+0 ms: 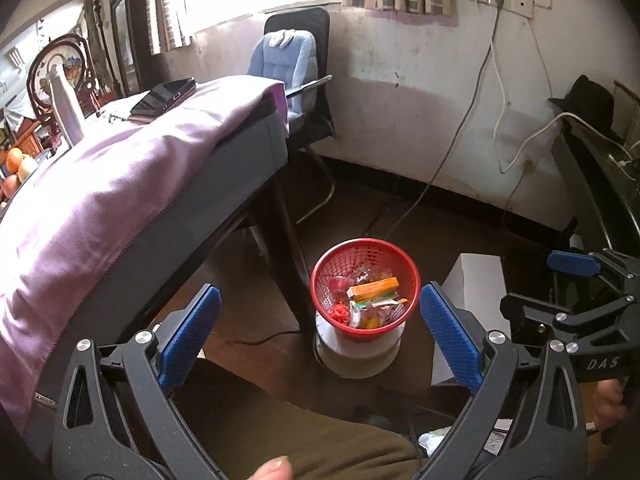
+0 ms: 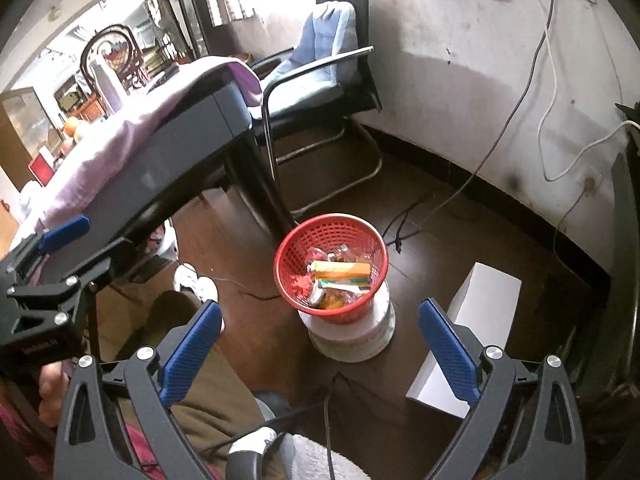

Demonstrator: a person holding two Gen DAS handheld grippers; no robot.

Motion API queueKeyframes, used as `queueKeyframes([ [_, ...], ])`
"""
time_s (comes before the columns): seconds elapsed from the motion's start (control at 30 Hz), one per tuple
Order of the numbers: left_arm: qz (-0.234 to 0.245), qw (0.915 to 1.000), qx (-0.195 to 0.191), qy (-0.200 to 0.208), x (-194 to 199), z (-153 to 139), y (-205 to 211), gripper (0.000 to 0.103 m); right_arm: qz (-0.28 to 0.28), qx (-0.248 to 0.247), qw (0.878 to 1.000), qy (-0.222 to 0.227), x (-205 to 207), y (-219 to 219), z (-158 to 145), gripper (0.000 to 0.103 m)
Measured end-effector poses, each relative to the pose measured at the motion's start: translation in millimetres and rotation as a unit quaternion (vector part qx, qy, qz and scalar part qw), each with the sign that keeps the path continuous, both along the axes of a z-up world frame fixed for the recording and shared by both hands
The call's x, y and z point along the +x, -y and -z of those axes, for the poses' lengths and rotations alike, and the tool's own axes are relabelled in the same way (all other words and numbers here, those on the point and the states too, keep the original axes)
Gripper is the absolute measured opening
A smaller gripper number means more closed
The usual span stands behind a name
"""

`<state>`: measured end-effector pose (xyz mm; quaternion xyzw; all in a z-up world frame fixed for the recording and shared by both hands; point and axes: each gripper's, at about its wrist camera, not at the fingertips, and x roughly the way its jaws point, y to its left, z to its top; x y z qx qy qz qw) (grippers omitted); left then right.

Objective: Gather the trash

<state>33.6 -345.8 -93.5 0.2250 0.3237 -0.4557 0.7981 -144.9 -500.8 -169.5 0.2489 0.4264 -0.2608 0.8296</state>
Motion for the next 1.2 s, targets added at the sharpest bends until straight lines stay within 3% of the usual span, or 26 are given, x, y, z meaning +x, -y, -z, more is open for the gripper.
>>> queueKeyframes([
  [1.2, -0.002, 0.9997, 0.024, -0.006, 3.1, 11.5, 4.4, 0.096, -0.018, -0.004, 1.0, -0.007, 11.3, -9.5, 4.7, 0.097],
])
